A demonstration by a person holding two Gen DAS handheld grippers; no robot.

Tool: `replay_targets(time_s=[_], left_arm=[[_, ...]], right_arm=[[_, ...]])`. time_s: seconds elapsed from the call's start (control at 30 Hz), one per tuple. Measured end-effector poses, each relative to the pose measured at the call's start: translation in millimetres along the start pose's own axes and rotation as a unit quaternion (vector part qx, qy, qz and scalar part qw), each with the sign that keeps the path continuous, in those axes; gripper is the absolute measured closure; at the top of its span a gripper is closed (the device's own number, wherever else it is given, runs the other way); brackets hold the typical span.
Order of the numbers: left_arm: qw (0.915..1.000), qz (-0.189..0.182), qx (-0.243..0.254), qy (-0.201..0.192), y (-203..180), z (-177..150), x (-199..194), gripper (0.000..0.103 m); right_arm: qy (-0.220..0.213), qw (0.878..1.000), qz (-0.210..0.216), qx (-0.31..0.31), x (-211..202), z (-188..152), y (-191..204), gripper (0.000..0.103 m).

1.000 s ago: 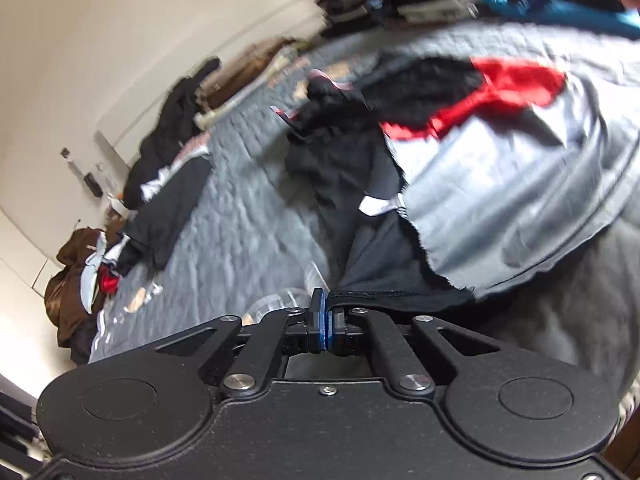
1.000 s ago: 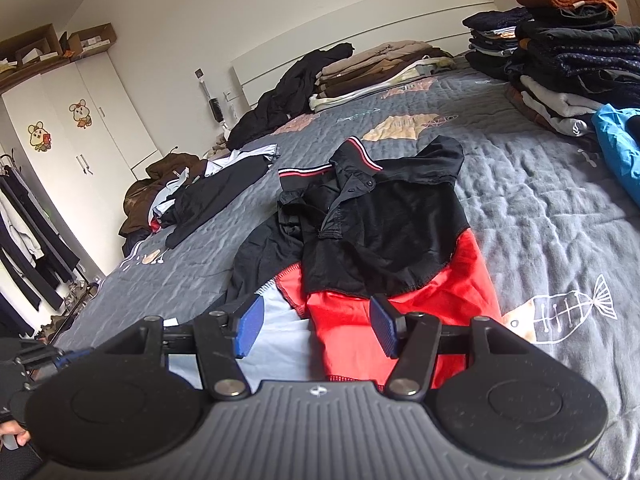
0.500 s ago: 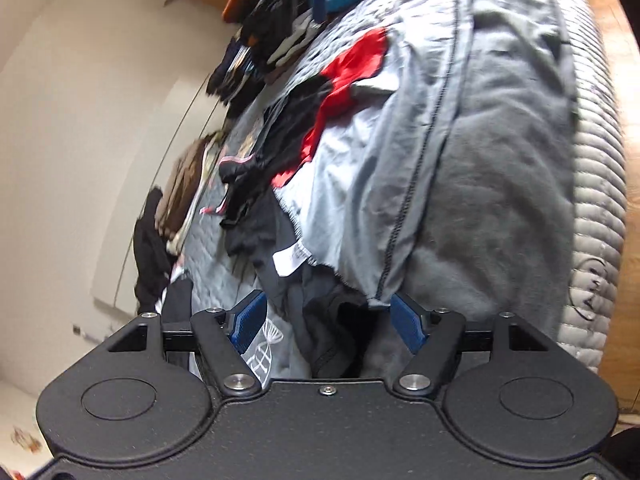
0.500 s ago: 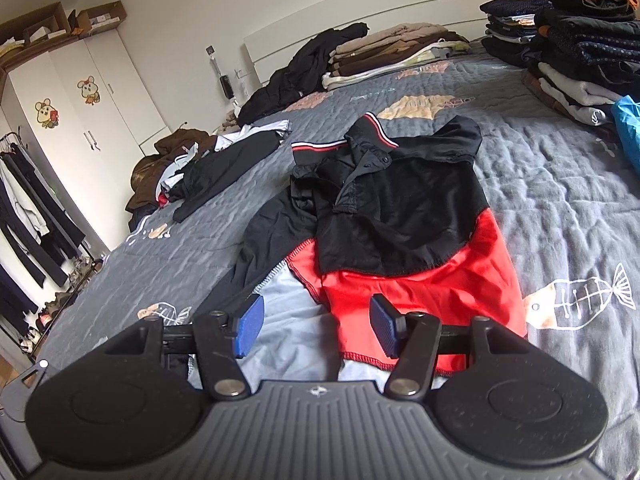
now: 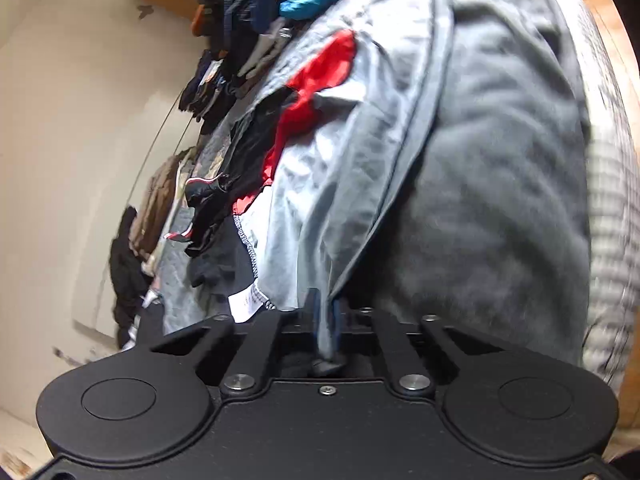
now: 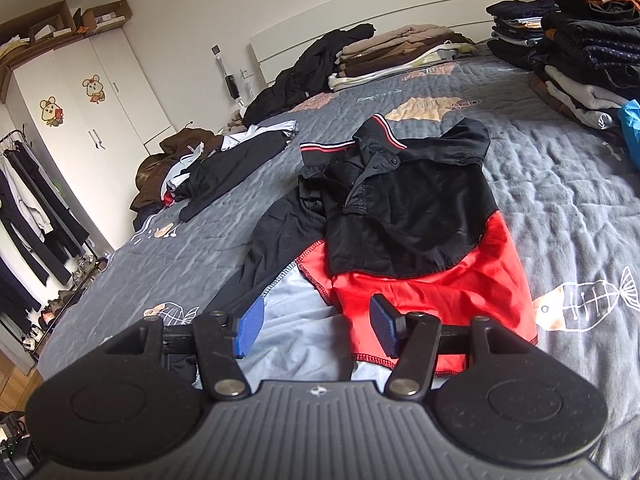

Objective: Fold clothes

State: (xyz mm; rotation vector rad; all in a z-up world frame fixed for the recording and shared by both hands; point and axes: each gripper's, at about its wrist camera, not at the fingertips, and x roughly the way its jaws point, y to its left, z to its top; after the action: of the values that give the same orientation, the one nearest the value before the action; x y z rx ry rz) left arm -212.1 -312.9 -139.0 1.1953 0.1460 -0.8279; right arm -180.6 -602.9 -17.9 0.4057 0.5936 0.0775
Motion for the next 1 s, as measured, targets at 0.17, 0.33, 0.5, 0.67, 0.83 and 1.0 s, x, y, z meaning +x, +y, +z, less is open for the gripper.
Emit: replay_targets(time_s=[0.17,0.33,0.5,0.67,0.83,1.0], left_arm=[[0.9965,0.019,-0.078,-0.024,28.2,6.1,-14.2,0.098],[0.9983,0.034,-0.047,0.006,17.8,10.5,11.5,0.095],[0.9984,0.023,-0.048,0.018,12.0,11.2,26.7,0.08],[0.9972,0.018,-0.07,0.02,21.0,8.2,29.5,0.099],[0.9885,0.049,-0.141,0.028,70.5,-9.6,13.3,0.101],[0.9787,0.079,-0.175,0.072,114.0,-41.6,-0.9,0.102]], right_arm=[[0.003,1.0,0.002,-0.001,4.3,0.1,1.2,0.045],[0.009,1.0,0.0,0.0,10.1,-1.0,1.6,0.045],[0.015,1.0,0.002,-0.006,14.0,-3.0,5.9,0.045],[0.018,1.0,0.003,-0.005,15.5,-3.1,5.3,0.045],[0.018,1.0,0.004,-0.005,16.9,-2.2,5.4,0.045],[0.018,1.0,0.006,-0.007,17.7,-2.4,7.3,0.045]])
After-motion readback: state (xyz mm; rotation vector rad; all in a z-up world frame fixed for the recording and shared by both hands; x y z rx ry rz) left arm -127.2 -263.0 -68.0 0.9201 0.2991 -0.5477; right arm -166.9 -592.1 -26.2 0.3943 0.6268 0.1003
